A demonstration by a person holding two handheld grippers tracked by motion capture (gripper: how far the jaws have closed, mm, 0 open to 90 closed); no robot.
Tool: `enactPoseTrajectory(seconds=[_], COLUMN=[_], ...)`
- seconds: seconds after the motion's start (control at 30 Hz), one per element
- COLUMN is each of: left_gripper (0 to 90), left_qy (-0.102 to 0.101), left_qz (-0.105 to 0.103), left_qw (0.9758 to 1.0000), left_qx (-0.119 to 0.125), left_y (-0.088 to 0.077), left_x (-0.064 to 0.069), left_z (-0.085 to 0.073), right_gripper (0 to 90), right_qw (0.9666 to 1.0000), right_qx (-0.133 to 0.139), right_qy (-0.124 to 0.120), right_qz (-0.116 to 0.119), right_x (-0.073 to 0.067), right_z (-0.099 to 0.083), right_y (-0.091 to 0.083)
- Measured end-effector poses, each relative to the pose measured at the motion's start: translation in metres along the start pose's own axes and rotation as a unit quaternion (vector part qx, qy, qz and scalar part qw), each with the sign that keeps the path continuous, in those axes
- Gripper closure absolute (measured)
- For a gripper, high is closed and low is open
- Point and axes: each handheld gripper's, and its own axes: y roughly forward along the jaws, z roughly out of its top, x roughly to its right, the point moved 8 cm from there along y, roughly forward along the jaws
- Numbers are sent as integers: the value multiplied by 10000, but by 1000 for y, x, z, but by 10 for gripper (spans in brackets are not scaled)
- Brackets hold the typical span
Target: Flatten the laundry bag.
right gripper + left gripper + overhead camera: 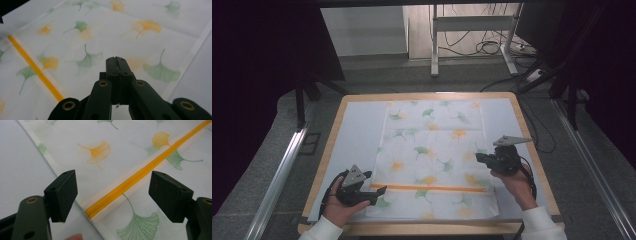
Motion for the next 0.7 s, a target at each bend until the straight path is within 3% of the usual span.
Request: enactPoseTrajectory(seconds=[0.33, 0.7], left_gripper=[231, 228], left_qy=[76, 197], left_qz=[-4, -50], left_qw=[10000, 9998], left_qx=[1, -3], left_y=[0, 7], left_x=[-1, 0], left_z=[0, 5], right_gripper=[889, 889], right_qw=[9999, 9990], right_qx=[-140, -439], right_qy=[39, -16], right_qz=[52, 42], right_x=[-17, -26], right_z=[-36, -62], right_y=[-18, -19])
